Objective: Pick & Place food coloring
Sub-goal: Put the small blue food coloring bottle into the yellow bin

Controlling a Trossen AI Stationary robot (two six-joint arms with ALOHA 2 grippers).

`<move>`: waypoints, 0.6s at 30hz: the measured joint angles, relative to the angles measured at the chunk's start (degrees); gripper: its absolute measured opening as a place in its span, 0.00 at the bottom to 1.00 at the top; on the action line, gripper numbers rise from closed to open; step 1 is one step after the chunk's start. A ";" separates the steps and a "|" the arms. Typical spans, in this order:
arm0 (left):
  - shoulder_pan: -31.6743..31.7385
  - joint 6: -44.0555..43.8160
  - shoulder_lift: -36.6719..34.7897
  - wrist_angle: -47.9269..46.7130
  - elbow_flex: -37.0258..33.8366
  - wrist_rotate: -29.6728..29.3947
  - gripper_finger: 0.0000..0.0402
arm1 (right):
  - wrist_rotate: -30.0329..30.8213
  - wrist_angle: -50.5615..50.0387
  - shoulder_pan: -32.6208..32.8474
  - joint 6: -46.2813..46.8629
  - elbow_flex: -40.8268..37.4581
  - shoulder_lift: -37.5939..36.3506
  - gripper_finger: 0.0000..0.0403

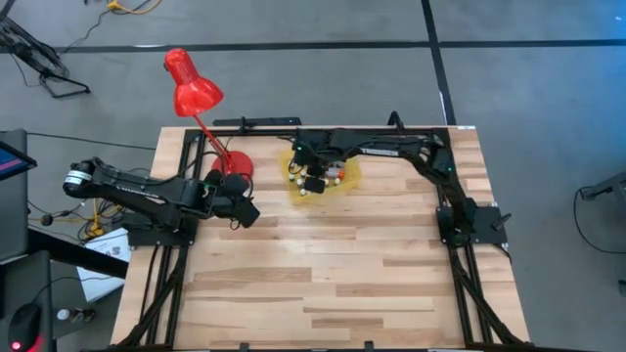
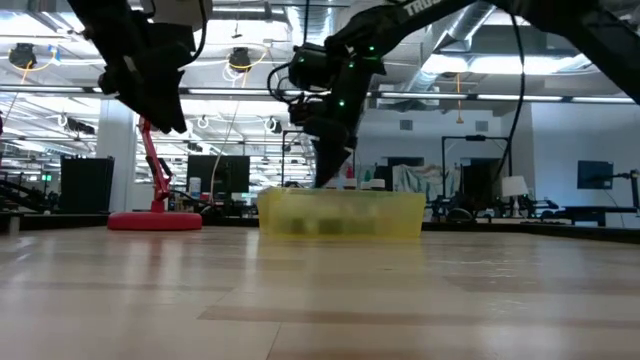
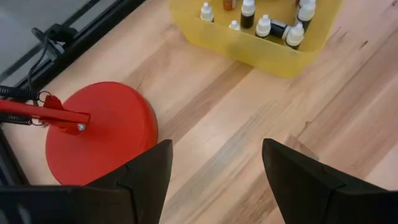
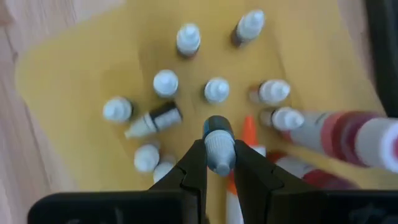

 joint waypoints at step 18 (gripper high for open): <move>0.00 0.46 0.02 -0.40 0.00 1.04 0.60 | -0.39 -5.48 0.51 0.12 8.07 8.20 0.12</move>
